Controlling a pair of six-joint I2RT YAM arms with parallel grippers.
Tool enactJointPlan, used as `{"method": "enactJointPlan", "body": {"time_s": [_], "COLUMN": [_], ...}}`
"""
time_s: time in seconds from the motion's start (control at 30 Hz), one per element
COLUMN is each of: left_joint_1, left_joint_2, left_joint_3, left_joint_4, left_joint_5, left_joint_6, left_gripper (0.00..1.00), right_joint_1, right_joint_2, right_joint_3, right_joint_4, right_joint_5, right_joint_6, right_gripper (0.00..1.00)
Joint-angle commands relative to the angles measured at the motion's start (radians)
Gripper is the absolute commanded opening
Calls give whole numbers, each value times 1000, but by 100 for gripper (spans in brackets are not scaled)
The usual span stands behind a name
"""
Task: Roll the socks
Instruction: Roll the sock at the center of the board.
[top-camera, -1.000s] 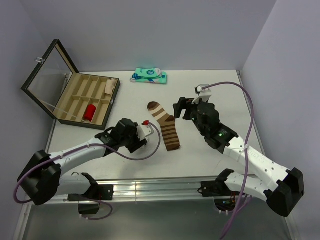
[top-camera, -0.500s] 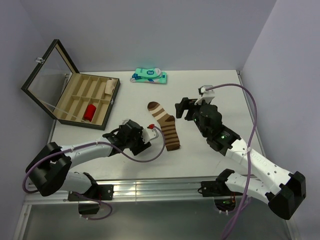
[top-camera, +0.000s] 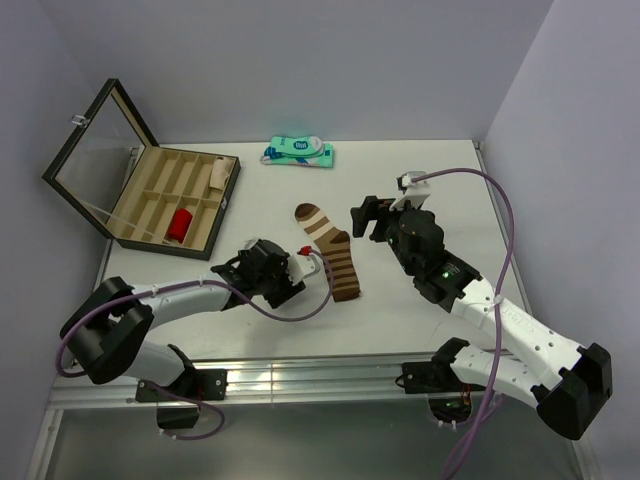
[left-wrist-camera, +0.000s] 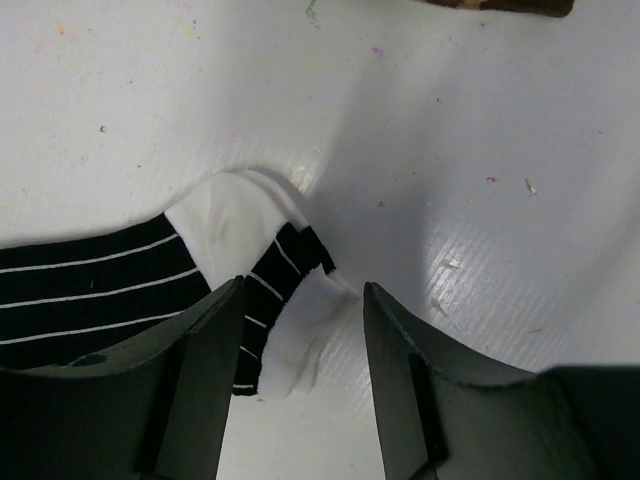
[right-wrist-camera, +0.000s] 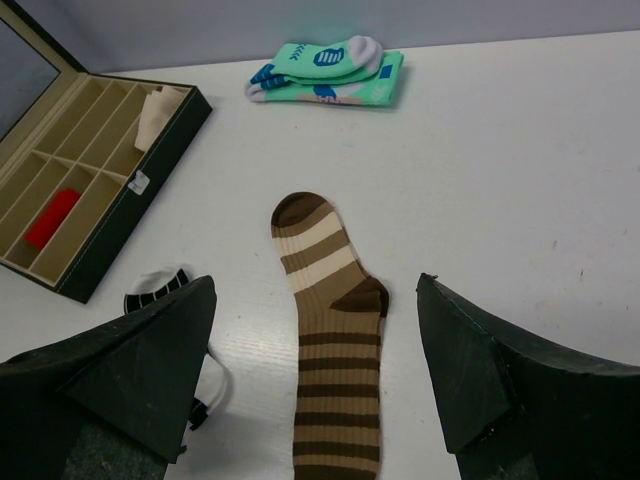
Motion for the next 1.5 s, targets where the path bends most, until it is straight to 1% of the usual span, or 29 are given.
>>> {"method": "enactJointPlan", "body": {"time_s": [0.0,0.4,0.67,0.77,0.87,0.9,0.97,1.0,1.1,1.2,1.23,1.27,1.3,1.37,1.47], "left_joint_1": [-6,1,91,111,122,126,134,137,155,184,192,200,218,238,267], "left_joint_2": [16,43,73,73,73,75,75,72,72,84,92,101,125,154,211], "left_joint_3": [27,19,37,40,59,65,76,80,102,134,154,166,180,223,272], "left_joint_4": [46,37,12,0,-43,-54,-86,-97,-146,-209,-233,-256,-281,-356,-446], "left_joint_5": [-8,2,101,121,174,190,242,254,332,439,466,534,568,660,719], "left_joint_6": [-18,-22,-25,-19,-9,-6,9,15,34,61,80,92,103,138,188], "left_gripper": [56,53,52,46,40,33,28,23,12,8,6,6,3,2,0], "right_joint_1": [4,4,4,4,6,4,4,4,4,6,4,4,6,7,18], "right_joint_2": [-22,-18,-19,-21,-21,-21,-19,-21,-22,-30,-33,-36,-42,-58,-85], "right_joint_3": [-11,-8,-4,-2,-4,-4,-2,-2,-2,-7,-14,-19,-25,-53,-109], "right_joint_4": [35,32,22,21,21,19,16,13,6,4,3,4,7,24,61], "right_joint_5": [28,31,33,33,28,27,24,21,5,-25,-59,-77,-100,-151,-193], "right_joint_6": [-1,-12,-20,-21,-20,-23,-24,-24,-27,-35,-38,-38,-40,-40,-35], "right_gripper": [88,88,88,88,87,87,87,87,86,85,84,84,83,82,82]}}
